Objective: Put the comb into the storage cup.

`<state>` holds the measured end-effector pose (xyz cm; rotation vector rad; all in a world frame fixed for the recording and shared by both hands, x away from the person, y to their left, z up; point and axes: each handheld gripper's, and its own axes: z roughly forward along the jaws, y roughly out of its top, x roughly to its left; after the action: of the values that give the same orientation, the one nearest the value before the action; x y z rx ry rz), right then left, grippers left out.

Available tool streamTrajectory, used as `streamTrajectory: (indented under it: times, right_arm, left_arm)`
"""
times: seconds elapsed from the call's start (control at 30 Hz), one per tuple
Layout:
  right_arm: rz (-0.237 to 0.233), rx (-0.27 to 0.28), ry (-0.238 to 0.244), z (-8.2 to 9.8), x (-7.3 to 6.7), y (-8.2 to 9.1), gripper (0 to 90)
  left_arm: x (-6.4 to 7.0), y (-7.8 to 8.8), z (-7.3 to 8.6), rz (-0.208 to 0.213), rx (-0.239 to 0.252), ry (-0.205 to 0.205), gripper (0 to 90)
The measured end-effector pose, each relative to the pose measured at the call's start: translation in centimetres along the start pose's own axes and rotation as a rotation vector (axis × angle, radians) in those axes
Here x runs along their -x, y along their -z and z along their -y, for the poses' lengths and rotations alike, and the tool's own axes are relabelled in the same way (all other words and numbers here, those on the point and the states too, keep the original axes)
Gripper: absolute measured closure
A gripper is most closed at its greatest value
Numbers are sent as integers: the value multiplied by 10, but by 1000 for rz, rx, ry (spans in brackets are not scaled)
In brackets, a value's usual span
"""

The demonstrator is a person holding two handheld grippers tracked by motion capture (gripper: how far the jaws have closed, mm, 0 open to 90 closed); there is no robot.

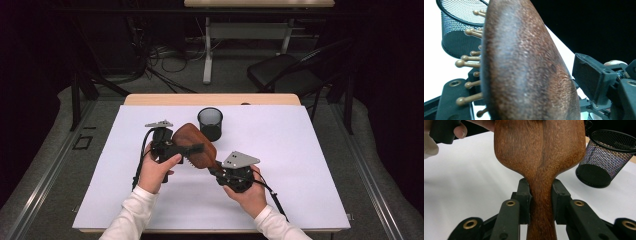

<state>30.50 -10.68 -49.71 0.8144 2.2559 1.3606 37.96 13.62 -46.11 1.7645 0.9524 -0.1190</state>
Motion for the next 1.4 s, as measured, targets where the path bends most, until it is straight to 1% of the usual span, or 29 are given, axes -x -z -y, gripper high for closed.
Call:
streamTrajectory:
  times: [0.23, 0.37, 0.43, 0.5, 0.67, 0.77, 0.9, 1.0, 1.07, 1.17, 1.4]
  right_arm:
    - [1, 0, 0, 1, -1, 0, 719]
    - [0, -3, 3, 1, -1, -2, 719]
    - [-1, -3, 3, 2, -1, -2, 720]
    - [0, -2, 3, 2, -2, -2, 719]
    - [-1, -3, 4, 2, -2, -2, 719]
    - [-2, -4, 4, 2, -3, -2, 720]
    - [-4, -5, 6, 2, -3, -3, 719]
    - [-6, -7, 6, 3, -3, -3, 719]
    - [-7, -8, 4, 3, -3, -3, 720]
    - [-12, -11, 4, 4, -3, -4, 720]
    - [-11, -11, 3, 6, -2, -5, 720]
  left_arm:
    - [-2, 0, 1, 10, 4, 16, 258]
    - [-3, 1, 2, 8, -6, 27, 268]
    - [-3, 1, 2, 15, -5, 33, 273]
    - [-4, 1, 2, 21, 1, 45, 281]
    - [-4, 2, 3, 17, -2, 71, 289]
    - [-5, 3, 4, 21, 7, 92, 301]
    - [-5, 3, 4, 20, 2, 103, 305]
    - [-6, 4, 6, 19, 19, 117, 313]
    - [-7, 4, 6, 29, 28, 131, 328]
    - [-8, 5, 7, 34, 28, 147, 337]
    - [-10, 4, 8, 51, 38, 161, 362]
